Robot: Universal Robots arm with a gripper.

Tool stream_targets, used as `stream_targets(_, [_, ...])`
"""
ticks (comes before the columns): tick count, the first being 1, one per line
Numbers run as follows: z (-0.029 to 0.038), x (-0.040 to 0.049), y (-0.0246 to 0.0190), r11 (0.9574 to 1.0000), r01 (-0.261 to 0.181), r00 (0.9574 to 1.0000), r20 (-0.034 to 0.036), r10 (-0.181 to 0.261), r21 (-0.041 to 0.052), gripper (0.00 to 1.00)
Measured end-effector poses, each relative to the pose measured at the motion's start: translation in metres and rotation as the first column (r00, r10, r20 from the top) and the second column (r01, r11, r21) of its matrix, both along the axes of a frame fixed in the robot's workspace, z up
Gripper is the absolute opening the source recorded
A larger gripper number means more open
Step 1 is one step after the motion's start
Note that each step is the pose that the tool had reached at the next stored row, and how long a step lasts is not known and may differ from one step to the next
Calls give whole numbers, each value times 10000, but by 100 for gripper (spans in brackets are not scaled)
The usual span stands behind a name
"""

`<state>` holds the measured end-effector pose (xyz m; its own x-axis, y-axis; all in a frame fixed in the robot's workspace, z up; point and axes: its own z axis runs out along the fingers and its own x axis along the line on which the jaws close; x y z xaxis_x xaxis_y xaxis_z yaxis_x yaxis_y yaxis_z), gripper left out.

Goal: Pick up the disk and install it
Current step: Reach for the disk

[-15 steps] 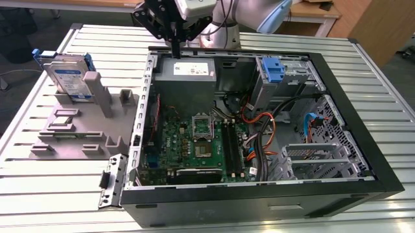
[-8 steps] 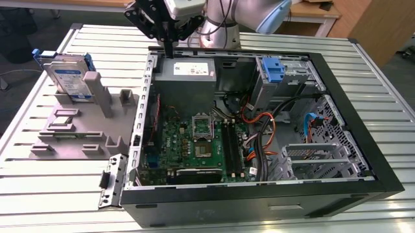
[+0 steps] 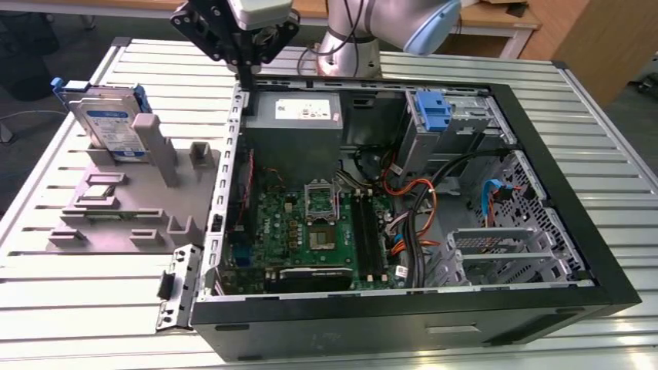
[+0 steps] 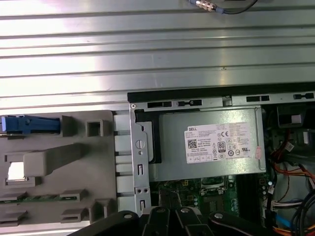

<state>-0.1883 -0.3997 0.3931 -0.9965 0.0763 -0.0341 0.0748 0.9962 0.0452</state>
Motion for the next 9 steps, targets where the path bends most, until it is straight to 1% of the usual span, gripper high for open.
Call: stream_targets(9, [0,-11,0,10000,-1,10000,-2,1,-2,11])
